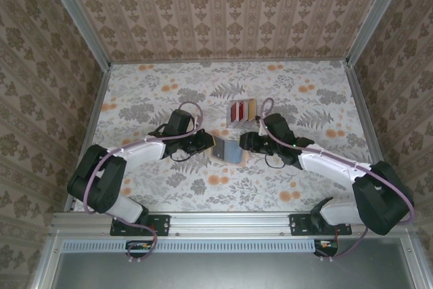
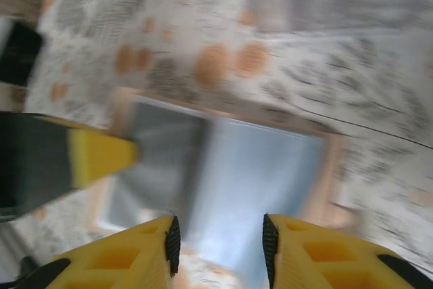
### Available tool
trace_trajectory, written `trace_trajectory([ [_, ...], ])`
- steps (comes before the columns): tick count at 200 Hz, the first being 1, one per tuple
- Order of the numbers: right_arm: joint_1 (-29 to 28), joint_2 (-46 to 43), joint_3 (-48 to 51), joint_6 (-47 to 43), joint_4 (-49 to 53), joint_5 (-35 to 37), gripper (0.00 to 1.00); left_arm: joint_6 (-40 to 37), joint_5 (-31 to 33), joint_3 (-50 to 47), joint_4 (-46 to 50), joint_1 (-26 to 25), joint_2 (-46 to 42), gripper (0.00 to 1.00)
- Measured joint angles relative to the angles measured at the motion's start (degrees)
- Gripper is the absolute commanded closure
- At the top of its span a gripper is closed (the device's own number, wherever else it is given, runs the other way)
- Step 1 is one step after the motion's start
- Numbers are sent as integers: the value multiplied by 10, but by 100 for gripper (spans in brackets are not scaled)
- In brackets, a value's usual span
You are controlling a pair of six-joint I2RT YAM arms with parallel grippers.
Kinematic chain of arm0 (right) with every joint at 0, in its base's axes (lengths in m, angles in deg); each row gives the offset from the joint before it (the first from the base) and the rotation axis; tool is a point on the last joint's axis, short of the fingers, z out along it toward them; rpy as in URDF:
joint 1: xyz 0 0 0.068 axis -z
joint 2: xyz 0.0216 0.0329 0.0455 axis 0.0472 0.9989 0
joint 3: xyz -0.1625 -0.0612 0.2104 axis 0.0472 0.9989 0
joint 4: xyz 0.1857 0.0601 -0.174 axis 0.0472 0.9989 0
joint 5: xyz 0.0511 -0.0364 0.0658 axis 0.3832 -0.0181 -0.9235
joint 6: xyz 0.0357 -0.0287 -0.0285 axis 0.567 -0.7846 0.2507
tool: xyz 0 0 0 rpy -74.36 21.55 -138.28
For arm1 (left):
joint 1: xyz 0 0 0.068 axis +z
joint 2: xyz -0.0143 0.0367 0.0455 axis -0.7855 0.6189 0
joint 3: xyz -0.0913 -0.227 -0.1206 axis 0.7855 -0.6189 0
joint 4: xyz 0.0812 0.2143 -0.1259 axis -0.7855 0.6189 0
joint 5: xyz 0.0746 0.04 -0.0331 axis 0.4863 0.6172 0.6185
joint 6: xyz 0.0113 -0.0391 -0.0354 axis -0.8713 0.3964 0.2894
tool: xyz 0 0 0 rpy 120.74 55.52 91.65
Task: Put the credit cards into the card holder
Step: Flip over the card slot in the card holder.
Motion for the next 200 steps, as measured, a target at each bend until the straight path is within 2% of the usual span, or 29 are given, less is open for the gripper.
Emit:
trace_trajectory([
  [28,-42,69,-47,-8,-20,-17,74,0,1,-1,-4,0,7,88],
  [81,-53,198,-32,14,-32,-30,77,-4,16,-44,-27,0,8,84],
  [125,-53,203,-31,17,-35,-25,77,-22,43,-67,-27,0,12,68],
  [200,-54,203,-33,17,-28,-14,77,-66,73,-67,0,-3,14,68],
])
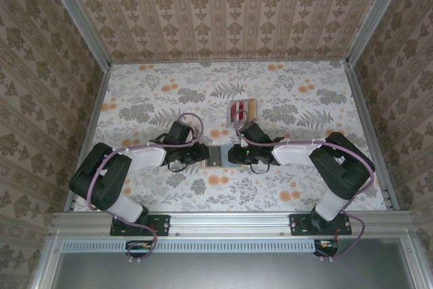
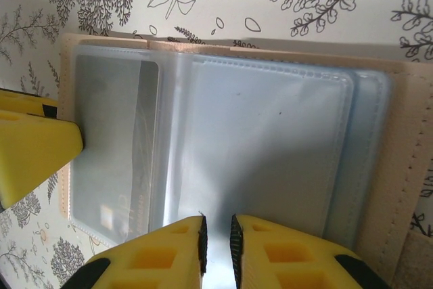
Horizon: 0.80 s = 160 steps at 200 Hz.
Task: Put the credit cards into the card holder
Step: Flip over the card slot in the card holder.
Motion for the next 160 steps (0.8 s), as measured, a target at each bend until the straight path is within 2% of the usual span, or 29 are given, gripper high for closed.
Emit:
trace_trajectory([
  [43,0,0,-7,-6,13,3,76,-13,9,0,23,9,-12,68],
  [89,0,-13,-12,-8,46,22,74,-43,39,12,109,40,-47,65],
  [122,0,-30,-18,-8,74,31,72,-78,41,62,173,76,-74,61],
  [160,3,-66,-38,-8,103,32,71,-121,22,170,230,128,-84,57],
])
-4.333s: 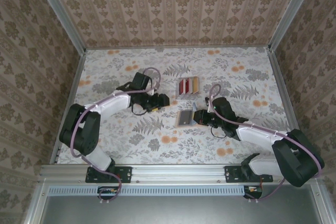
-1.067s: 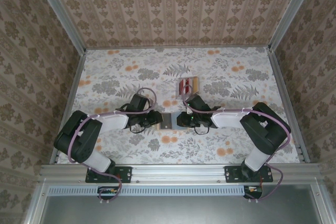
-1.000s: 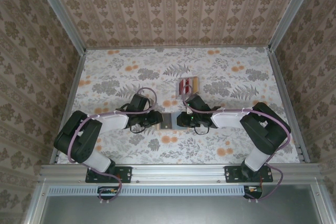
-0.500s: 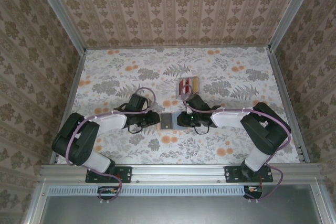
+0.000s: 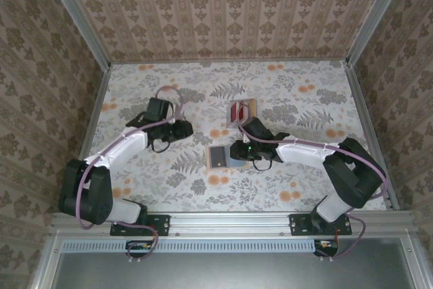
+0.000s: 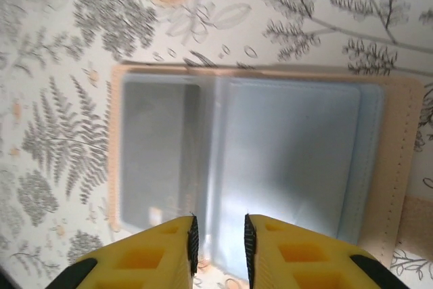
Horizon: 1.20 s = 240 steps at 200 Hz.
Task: Put the credit cards into the card holder
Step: Flip over the card slot in the card holder, then pick up the credit card from the storage box.
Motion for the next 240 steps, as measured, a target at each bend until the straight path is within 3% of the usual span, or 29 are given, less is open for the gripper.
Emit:
trace_trajectory([
  [83,76,-112,-34,-13,70,39,61,-49,-88,229,63,35,104,53],
  [130,147,-122,-132,-42,131,56,56,-44,-114,331,89,35,162,52],
  [189,199,-31,-313,-71,192,56,53,22,-120,348,35,30,193,51],
  [240,245,82,-437,-78,268,17,51,45,-120,376,27,10,248,50],
])
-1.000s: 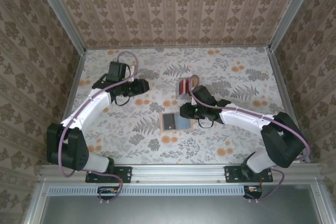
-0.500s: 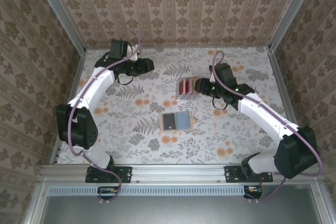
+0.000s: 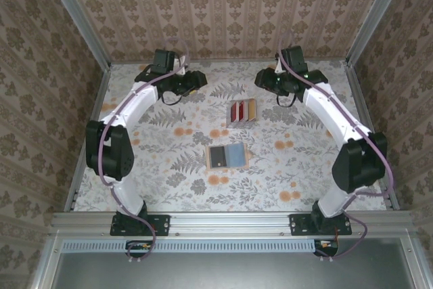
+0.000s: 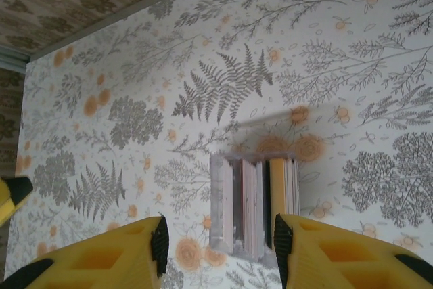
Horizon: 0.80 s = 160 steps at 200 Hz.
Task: Put the credit cards into the card holder
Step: Pick up the credit card from the storage box.
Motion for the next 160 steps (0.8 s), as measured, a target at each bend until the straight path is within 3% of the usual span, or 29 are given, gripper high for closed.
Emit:
trace_trajectory([
  [28,13,65,-57,-5,28,-23,52,-1,-2,9,0,-6,10,50],
  [77,-9,83,9,-6,32,-28,52,-27,-2,16,31,-8,36,49],
  [160,-30,104,13,-28,36,-3,52,-80,-12,73,112,-33,90,48],
])
